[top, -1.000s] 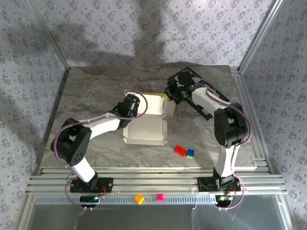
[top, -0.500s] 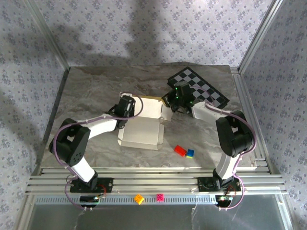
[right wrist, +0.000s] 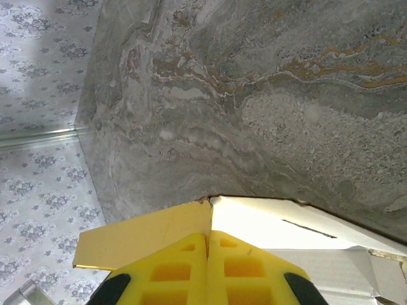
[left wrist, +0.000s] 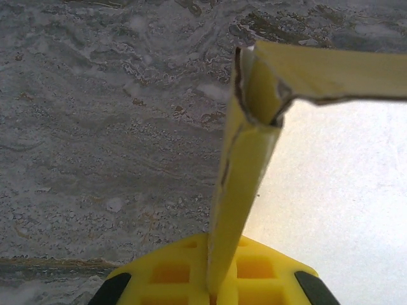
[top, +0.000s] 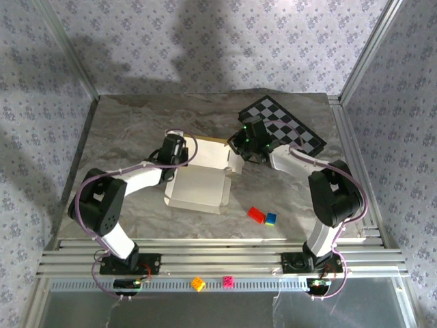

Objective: Fold the paper box

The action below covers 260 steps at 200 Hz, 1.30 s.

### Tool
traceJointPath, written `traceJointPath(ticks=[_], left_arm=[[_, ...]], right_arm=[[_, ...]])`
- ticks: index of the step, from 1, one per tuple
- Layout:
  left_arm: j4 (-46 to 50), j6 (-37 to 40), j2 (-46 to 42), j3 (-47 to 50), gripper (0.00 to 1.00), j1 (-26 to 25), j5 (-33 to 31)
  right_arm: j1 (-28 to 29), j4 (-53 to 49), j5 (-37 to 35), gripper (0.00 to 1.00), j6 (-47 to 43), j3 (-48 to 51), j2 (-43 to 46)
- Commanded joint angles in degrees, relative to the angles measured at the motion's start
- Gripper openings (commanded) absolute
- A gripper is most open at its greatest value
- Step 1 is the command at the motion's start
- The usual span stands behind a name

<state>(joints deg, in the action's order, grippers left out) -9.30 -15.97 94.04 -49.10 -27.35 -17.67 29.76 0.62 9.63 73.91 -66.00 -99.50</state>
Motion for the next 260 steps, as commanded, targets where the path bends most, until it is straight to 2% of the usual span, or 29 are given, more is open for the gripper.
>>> traceJointPath(ticks=[1, 38, 102, 118, 142, 153, 164, 195, 219, 233, 260], left_arm=[[-5.2, -3.5, -1.7, 0.5, 0.0, 1.7, 1.6], [-7.2, -6.2, -1.6, 1.0, 0.0, 3.8, 6.1], [-5.6, -6.0, 0.9, -0.7, 0.0, 4.5, 8.5], [-5.4, -5.9, 1.2, -1.0, 0.0, 4.4, 8.2], [-4.9, -5.3, 0.5, -1.2, 0.0, 4.3, 6.8], [-4.8, -4.9, 0.1, -1.3, 0.0, 4.3, 6.3], [-4.6, -4.7, -0.4, -1.5, 0.0, 4.4, 5.9], [-4.7, -7.0, -2.4, -1.3, 0.0, 6.2, 7.2], [-4.9, -8.7, -4.7, -1.6, 0.0, 8.2, 10.1], [-4.1, -9.7, -5.8, -2.3, 0.0, 9.4, 12.1], [-5.5, -12.1, -8.8, -2.0, 0.0, 11.6, 16.5]], right_arm=[[0.8, 0.8, -2.4, 0.0, -0.7, 2.3, 0.7], [1.4, 5.9, -4.2, 0.0, 3.1, 2.9, 0.9], [1.9, -2.1, -5.7, 0.0, 4.1, -0.6, 0.5], [1.4, -2.1, -4.9, 0.17, 2.7, -0.6, 1.4], [0.5, -3.9, -6.7, 0.48, -2.4, -0.5, 7.0], [0.0, -5.5, -7.7, 0.56, -5.9, -0.2, 10.4], [-0.4, -6.9, -8.0, 0.59, -9.4, 0.9, 14.3], [-2.3, -7.8, -5.4, 0.6, -14.7, 9.9, 25.5], [-3.3, -8.8, -3.1, 0.54, -17.2, 16.2, 32.2], [-4.4, -8.4, -1.9, 0.47, -16.2, 19.8, 34.5], [-6.3, -5.8, 1.4, 0.45, -16.1, 22.6, 35.8]])
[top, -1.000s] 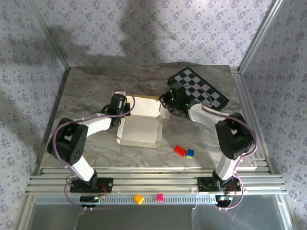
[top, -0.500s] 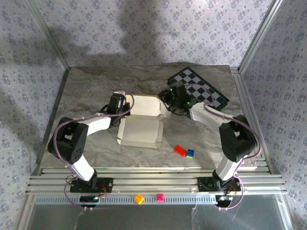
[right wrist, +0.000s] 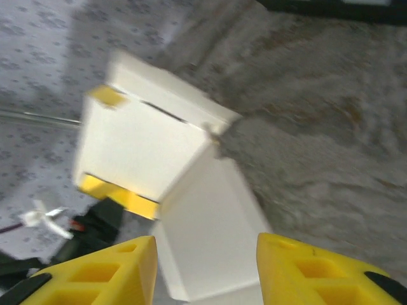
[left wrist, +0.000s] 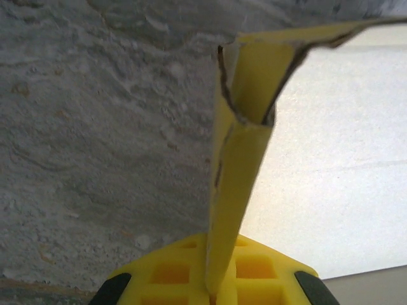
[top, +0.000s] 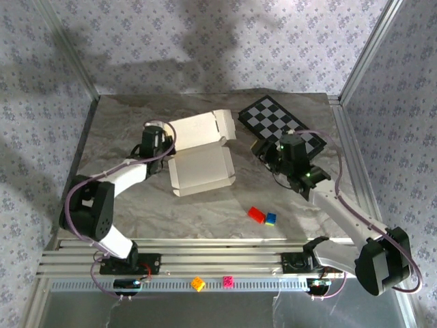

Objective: Fold the paper box

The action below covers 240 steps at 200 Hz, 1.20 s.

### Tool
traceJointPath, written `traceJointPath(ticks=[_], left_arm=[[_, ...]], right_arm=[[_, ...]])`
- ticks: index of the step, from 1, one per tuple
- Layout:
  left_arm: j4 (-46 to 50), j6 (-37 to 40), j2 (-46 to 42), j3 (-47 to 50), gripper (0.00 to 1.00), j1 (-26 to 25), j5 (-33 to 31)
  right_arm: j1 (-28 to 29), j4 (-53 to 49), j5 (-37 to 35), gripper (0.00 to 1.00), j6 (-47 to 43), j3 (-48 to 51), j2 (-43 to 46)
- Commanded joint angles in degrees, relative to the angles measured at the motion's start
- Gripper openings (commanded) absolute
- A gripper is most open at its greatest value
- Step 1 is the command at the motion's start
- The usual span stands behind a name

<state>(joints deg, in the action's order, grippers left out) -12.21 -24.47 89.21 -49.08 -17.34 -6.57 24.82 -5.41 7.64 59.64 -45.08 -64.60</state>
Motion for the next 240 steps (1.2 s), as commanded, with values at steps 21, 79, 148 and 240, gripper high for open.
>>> traceJointPath(ticks=[21, 79, 148, 240], left_arm=[[-6.7, -7.9, -5.9, -0.5, 0.0, 4.4, 12.2], [-13.9, -17.7, -5.0, -1.6, 0.0, 9.4, 32.0], [-8.9, -19.8, -5.0, -5.4, 0.0, 9.5, 35.5], [1.8, -19.3, -7.7, -7.3, 0.0, 4.6, 26.7]], right_arm=[[-2.2, 1.6, 6.1, 0.45, -2.3, -0.1, -0.3], [-4.2, 0.5, 13.6, 0.53, -3.6, -10.6, -6.5], [-3.7, -2.1, 19.8, 0.59, -6.1, -22.7, -13.3], [-0.7, -7.1, 15.8, 0.56, -6.3, -34.9, -20.2]])
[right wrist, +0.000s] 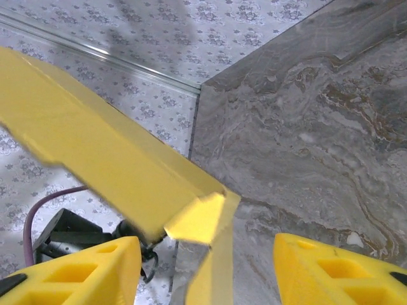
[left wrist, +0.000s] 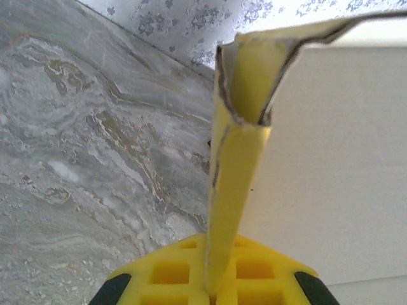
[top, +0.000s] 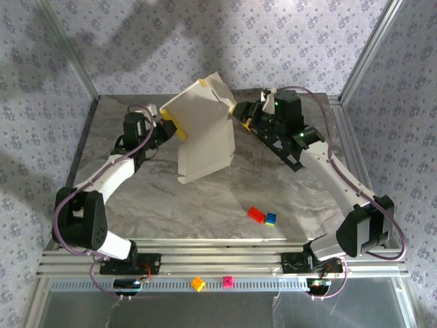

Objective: Fold the paper box

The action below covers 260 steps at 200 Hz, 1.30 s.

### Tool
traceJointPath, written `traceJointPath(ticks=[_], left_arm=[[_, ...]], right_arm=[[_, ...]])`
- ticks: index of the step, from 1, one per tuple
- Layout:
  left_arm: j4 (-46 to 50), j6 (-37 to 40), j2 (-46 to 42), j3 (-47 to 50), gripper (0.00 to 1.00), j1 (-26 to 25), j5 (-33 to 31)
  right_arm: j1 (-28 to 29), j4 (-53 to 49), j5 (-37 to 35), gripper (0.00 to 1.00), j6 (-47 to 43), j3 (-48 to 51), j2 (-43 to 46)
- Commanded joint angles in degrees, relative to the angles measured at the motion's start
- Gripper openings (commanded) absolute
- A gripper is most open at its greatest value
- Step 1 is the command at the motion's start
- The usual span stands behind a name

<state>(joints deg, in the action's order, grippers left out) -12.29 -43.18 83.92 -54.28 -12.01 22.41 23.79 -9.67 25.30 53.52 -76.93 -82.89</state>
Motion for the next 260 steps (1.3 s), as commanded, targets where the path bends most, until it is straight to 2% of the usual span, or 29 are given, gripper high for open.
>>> traceJointPath(ticks=[1, 15, 43, 79, 205, 238, 260], left_arm=[[2.0, -0.6, -2.5, -2.1, 0.0, -0.8, -2.4], [2.7, -1.1, -2.6, -2.2, 0.0, -1.1, -3.1], [4.3, -2.0, -2.8, -2.6, 0.0, -1.2, -3.8], [5.7, -2.1, -2.6, -3.3, 0.0, -1.5, -3.7], [8.0, -1.1, -2.0, -5.1, 0.0, -4.9, -6.0], [8.7, -0.9, -2.2, -6.0, 0.0, -5.4, -6.4], [9.0, -0.9, -2.6, -6.3, 0.0, -5.4, -6.8]], right_arm=[[0.4, -3.0, -1.9, 0.55, -0.2, -3.1, -1.9], [0.3, -3.9, -4.5, 0.51, 0.3, -2.5, -1.4], [0.0, 3.5, -7.9, 0.53, 3.1, 3.3, 2.7], [0.2, 4.9, -8.8, 0.49, 5.0, 5.9, 2.7], [1.7, 0.6, -7.9, 0.48, 2.6, -2.7, -6.2], [1.9, -1.7, -8.2, 0.44, 2.1, -3.1, -7.4], [2.1, -2.6, -8.6, 0.3, 2.2, -3.1, -7.6]])
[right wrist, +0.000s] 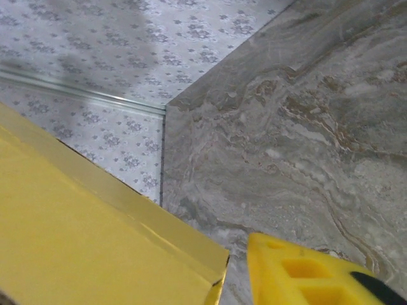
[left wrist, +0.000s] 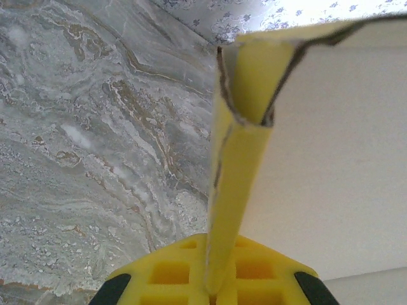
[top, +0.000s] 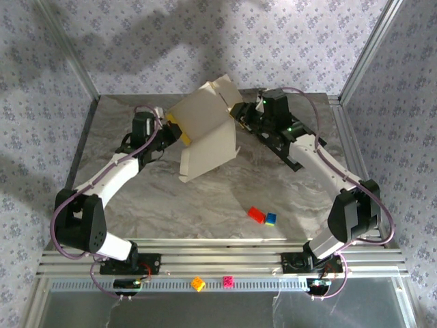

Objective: Fold the paper box

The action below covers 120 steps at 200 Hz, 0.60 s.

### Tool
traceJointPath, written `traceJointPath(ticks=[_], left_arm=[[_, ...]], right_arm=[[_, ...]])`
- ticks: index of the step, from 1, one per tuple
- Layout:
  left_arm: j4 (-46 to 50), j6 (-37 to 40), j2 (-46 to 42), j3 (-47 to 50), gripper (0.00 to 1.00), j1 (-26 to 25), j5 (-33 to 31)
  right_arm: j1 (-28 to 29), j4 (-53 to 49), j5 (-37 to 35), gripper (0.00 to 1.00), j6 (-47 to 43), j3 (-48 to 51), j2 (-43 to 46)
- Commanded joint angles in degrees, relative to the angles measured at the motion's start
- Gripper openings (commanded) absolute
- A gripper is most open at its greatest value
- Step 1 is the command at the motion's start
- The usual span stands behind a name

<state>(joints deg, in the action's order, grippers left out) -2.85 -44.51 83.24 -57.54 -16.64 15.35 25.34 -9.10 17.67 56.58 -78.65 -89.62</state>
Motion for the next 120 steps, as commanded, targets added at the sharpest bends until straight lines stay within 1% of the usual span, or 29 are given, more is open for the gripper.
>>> traceJointPath(ticks=[1, 30, 49, 65, 91, 117, 120], left_arm=[[-0.4, 0.5, -1.9, -3.0, 0.0, -0.8, 0.3], [0.0, 0.7, -2.4, -3.2, 0.0, -0.7, 0.2], [0.2, 0.6, -2.7, -3.1, 0.0, -0.8, -0.1], [0.5, 0.6, -3.0, -3.2, 0.0, -0.9, -0.4], [1.4, 0.5, -3.3, -3.7, 0.0, -1.0, -0.9], [2.8, 0.8, -3.4, -4.2, 0.0, -1.2, -1.8], [2.8, 0.9, -3.4, -4.3, 0.0, -1.2, -1.9]], right_arm=[[0.6, -3.3, -1.1, 0.3, -0.9, -1.4, -0.9], [0.7, -4.8, -1.9, 0.2, -1.2, -2.3, -1.3], [1.0, -6.6, -2.8, 0.1, -1.5, -3.1, -1.6], [1.5, -11.2, -4.4, 0.0, -2.8, -5.0, -2.4], [2.4, -19.0, -8.0, 0.0, -5.8, -8.1, -3.4], [3.4, -22.7, -9.3, 0.0, -9.6, -11.1, -3.6], [3.5, -22.8, -9.2, 0.04, -10.0, -11.5, -3.5]])
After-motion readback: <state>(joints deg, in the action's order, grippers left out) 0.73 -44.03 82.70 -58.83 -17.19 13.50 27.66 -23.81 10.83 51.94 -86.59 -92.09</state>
